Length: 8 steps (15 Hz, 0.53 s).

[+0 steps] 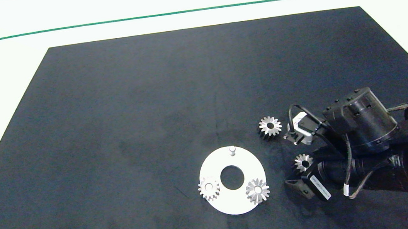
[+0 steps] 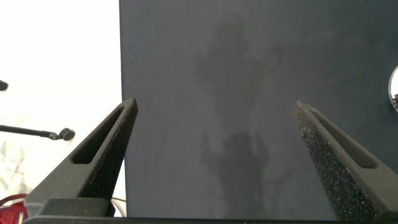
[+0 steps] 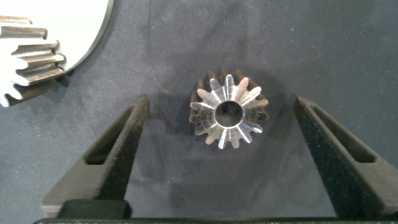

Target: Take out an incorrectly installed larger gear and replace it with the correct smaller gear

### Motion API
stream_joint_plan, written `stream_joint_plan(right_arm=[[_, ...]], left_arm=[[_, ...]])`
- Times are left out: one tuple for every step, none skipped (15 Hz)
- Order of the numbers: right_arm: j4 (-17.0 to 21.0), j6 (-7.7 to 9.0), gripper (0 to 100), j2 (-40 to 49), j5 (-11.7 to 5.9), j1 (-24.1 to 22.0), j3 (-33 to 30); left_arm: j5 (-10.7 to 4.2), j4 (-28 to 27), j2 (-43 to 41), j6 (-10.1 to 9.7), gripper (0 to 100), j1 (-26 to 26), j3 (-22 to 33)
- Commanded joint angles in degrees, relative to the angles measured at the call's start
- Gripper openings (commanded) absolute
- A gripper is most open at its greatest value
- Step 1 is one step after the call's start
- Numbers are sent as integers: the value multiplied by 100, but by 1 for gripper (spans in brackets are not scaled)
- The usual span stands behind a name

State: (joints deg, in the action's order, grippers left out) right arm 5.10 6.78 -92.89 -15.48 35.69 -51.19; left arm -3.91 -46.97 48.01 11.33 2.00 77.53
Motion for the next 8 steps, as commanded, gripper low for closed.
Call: stream_joint_plan(right_arm=[[18,17,88,-45,-7,-1,-119],[53,17,86,-27,-7,-1,-190],[62,17,83,-18,-7,-10,-225],[97,25,82,-18,-7,-10,-260],[167,25,80,-27,-7,-1,-278],[220,17,77,-45,-7,-1,-269],[229,8,76,-45,-7,-1,-260],[220,-10,74,-54,-7,-10,-251]], left_arm=[[-4,-23,-2,10,100,2,-1],[-4,-31,-2,10,100,2,-1],[-4,-31,-2,10,100,2,-1],[-4,-23,-2,10,100,2,-1],[-4,-31,-2,10,100,2,-1],[-4,-23,-2,10,100,2,-1],[-4,-23,-2,10,100,2,-1],[-4,-23,-2,10,100,2,-1]])
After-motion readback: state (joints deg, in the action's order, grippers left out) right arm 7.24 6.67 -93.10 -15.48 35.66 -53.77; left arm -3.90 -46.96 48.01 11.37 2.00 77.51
